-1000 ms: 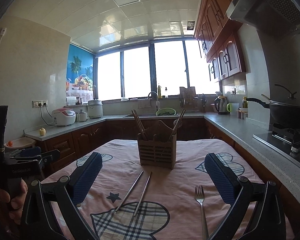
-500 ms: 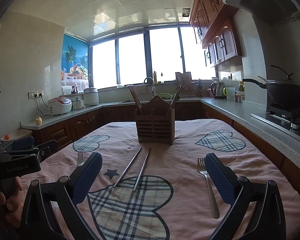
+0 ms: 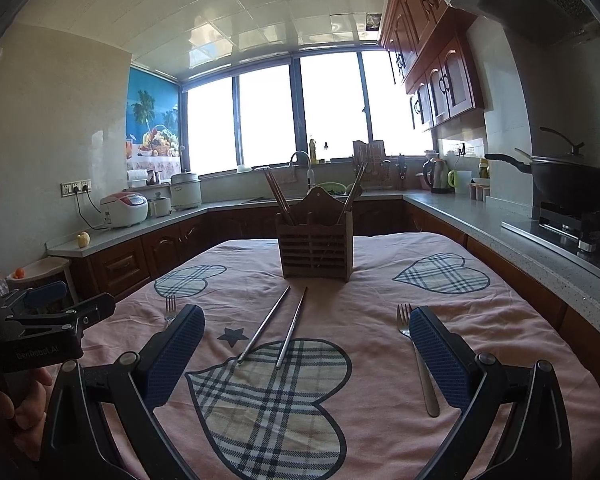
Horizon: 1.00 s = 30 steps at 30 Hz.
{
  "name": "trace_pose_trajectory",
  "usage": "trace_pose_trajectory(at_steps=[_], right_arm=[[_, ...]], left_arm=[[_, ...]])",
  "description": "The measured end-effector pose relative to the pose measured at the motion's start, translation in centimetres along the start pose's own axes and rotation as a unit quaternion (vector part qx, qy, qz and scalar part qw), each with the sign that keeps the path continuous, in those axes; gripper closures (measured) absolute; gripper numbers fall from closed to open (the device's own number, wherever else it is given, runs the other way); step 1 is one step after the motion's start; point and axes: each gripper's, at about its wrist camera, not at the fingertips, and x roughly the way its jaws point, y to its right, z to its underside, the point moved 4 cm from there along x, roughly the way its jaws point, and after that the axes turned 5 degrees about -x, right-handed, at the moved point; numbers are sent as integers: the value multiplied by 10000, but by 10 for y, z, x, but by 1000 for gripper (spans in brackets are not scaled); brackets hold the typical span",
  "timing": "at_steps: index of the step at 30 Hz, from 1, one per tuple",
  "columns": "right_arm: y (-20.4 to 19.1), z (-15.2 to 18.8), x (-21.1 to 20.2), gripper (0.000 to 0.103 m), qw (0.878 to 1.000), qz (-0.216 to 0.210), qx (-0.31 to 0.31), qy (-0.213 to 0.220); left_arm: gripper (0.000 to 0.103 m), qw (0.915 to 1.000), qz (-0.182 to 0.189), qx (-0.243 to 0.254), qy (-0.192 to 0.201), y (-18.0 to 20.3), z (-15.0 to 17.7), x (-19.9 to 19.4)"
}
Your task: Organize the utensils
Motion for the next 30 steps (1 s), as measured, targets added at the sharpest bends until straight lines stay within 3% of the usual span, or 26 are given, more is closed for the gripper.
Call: trace_pose_trajectory(at_steps=[30], right_arm=[[-1,-1,-12,0,10000,23,-70,64]], left_arm=[[1,10000,12,-24,54,-6,4,-7]])
